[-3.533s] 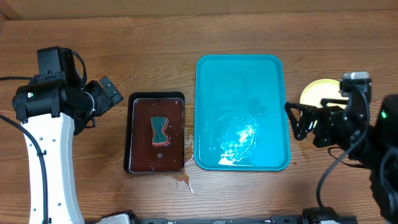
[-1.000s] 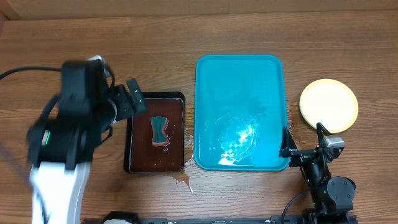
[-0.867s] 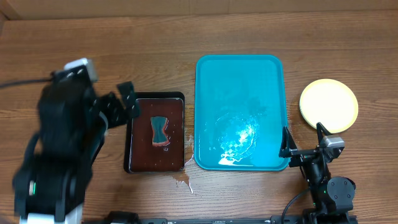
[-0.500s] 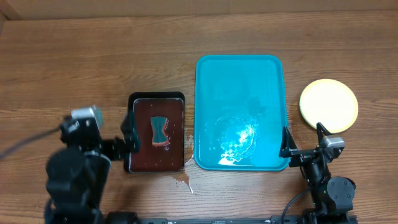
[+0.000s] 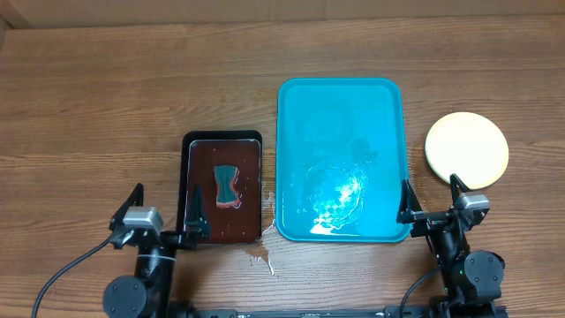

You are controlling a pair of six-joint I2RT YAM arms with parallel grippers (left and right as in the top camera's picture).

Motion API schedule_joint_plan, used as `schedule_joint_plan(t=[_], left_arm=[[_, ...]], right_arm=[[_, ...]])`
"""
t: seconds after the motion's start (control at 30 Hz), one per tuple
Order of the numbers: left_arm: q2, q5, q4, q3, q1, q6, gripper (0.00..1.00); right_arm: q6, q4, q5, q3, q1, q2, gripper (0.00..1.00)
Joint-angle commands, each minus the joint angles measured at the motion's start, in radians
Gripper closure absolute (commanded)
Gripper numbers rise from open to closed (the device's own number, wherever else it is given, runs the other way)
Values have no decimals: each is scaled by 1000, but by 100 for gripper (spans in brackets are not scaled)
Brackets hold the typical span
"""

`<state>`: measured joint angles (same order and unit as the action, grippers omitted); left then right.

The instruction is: Clean dirty plates on tray and stack at the side

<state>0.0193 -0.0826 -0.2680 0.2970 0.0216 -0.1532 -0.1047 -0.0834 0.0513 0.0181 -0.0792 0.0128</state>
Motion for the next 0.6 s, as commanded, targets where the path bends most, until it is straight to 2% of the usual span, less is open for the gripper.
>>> schedule_joint_plan(t=[0.0, 0.33, 0.57], left_arm=[[-16, 10, 37, -62, 6, 19, 0], [-16, 33, 276, -284, 6, 14, 0], [-16, 38, 196, -292, 7, 16, 0]], right_arm=[[1, 4, -6, -10, -5, -10, 0], [1, 4, -6, -10, -5, -10, 0], [1, 4, -6, -10, -5, -10, 0]])
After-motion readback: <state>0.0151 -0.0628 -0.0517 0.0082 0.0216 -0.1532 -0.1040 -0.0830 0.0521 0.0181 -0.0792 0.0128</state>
